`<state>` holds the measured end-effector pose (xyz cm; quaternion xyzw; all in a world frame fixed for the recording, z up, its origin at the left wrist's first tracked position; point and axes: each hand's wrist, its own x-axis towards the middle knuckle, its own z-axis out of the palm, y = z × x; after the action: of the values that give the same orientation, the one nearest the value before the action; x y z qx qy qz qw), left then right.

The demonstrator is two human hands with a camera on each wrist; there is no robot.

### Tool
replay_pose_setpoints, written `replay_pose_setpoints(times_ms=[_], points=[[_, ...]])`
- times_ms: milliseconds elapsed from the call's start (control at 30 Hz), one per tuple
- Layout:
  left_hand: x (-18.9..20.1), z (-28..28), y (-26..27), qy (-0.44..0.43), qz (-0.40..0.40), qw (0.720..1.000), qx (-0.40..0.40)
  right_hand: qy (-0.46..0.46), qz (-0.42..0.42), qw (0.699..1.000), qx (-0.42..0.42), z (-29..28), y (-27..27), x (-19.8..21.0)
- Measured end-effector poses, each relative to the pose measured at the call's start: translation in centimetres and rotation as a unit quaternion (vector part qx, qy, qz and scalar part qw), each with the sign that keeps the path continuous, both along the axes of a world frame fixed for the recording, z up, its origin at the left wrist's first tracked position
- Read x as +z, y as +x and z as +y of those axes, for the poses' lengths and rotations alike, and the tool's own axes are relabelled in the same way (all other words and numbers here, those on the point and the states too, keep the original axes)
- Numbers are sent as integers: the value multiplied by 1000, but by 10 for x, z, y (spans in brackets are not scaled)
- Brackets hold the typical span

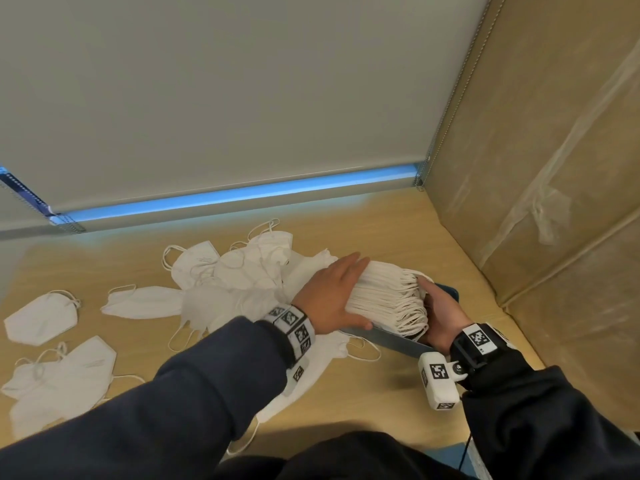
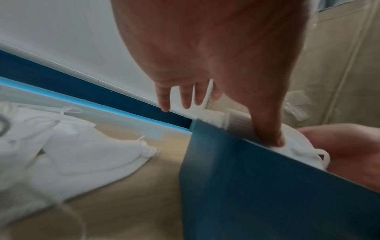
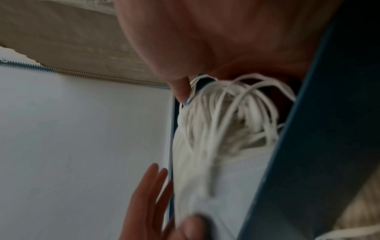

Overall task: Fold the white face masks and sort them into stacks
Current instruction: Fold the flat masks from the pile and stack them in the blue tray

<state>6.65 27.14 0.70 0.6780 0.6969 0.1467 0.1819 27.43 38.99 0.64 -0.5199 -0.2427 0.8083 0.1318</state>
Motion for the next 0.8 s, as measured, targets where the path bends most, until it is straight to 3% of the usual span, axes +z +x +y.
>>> replay_pose_setpoints(times_ms=[133, 267, 367, 567, 800], points=[[17, 34, -19, 1, 1, 1000, 26, 25, -30, 999, 22, 2, 1, 1], [22, 47, -10, -67, 136, 984, -94, 30, -18, 999, 13, 1, -1, 4], [19, 49, -8, -63, 197, 969, -135, 24, 8, 1000, 0, -2, -3, 6], [20, 41, -4, -104, 146, 978, -110, 5, 39, 999, -16, -3, -4, 10], [0, 12, 19, -44, 142, 982, -118, 22, 44, 998, -27, -3, -9, 10]])
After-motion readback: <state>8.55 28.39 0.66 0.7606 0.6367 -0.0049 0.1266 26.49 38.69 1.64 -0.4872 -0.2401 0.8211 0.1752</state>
